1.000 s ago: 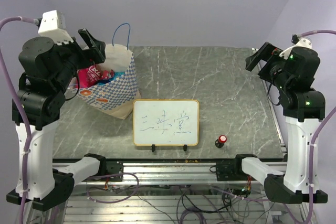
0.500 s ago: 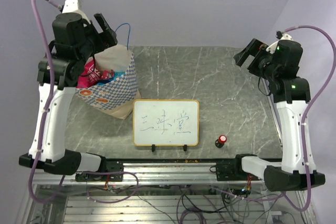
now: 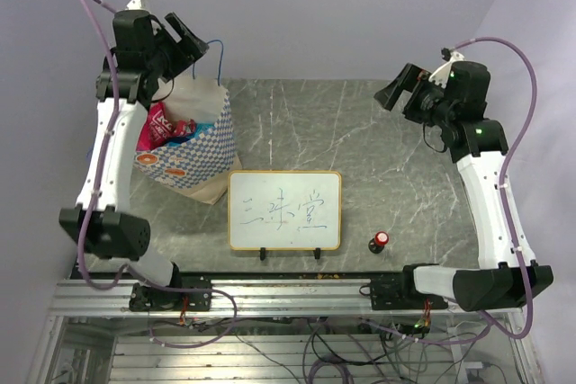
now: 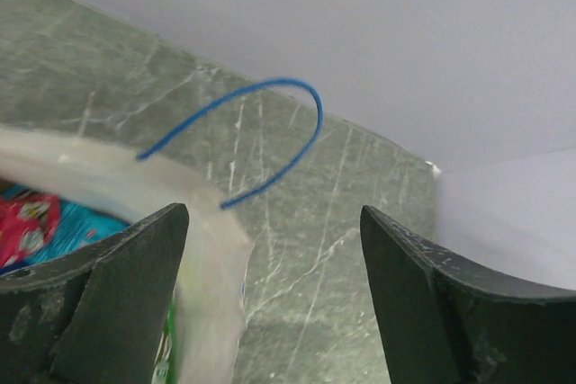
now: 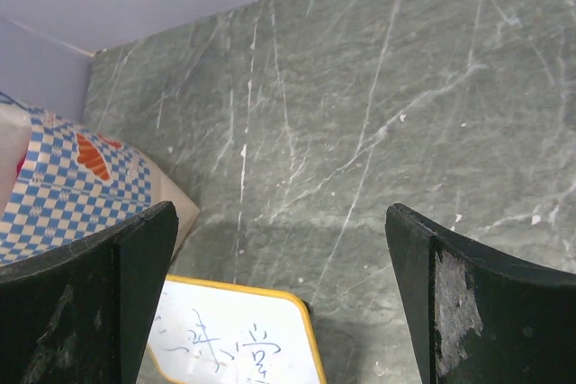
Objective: Take the snacks out of the paper bag
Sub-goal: Adjust the paper bag at the center of the board.
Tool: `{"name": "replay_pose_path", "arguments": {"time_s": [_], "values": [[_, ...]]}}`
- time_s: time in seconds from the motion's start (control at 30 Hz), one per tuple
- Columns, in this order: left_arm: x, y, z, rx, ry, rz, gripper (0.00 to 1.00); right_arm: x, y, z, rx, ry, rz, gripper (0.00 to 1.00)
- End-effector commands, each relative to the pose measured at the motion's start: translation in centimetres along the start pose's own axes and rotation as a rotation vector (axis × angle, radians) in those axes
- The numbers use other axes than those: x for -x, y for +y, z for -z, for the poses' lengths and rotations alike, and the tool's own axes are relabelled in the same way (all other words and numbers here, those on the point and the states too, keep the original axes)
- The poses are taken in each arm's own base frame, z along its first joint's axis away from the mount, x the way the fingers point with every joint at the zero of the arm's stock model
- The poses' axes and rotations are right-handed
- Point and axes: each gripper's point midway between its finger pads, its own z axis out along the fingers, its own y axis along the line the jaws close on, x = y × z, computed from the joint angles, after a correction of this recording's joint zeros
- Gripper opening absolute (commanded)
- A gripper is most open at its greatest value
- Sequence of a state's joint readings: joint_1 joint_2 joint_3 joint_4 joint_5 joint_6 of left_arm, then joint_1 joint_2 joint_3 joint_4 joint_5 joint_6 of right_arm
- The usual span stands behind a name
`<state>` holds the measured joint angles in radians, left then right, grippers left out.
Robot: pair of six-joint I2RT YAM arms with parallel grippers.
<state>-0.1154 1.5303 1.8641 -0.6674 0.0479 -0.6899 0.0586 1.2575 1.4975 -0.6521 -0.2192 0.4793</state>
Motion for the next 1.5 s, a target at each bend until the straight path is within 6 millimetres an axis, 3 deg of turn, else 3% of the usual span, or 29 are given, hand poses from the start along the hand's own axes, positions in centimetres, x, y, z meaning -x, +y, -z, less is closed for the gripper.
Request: {"name": "replay_pose_path", "arguments": {"time_s": [0.0,0.1,0.27,0.6,0.77,0.9,1.13,1.37,1.47], "values": [[0.2,-2.7,-5.2,-0.234,0.066,0.027,0.84,-0.3,1.8,0.2,0.056,-0.012,0.047,1.00],[0.5,-4.4,-7.2,-0.339,0.068,0.035,0.77,-0.8,2.3,0.3,0.059,-0.009,0.081,1.00],[0.0,-5.4,-9.9,-0.409,0.062,0.094,0.75,-1.5,1.9,0.3,0.027,-0.003,0.114,1.00],[-1.7,-11.0,-13.8,-0.537,0.103,0.087,0.64,-2.2,1.0,0.9,-0.018,-0.009,0.148,1.00],[-1.3,-14.2,-14.2,-0.667,0.082,0.120,0.47,-2.3,0.4,1.3,-0.050,-0.015,0.161,1.00],[-2.1,-17.3,-13.7,-0.772,0.099,0.116,0.41,-2.3,0.5,1.4,-0.052,-0.018,0.166,1.00],[-5.8,-22.5,-11.9,-0.893,0.145,0.125,0.40,-2.5,0.3,1.1,-0.056,-0.011,0.165,1.00],[-11.2,-26.1,-9.1,-0.938,0.254,0.122,0.38,-2.7,0.1,0.8,-0.062,0.001,0.164,1.00],[-12.5,-26.7,-7.9,-0.944,0.299,0.110,0.37,-2.7,0.1,0.5,-0.064,0.003,0.162,1.00]]}}
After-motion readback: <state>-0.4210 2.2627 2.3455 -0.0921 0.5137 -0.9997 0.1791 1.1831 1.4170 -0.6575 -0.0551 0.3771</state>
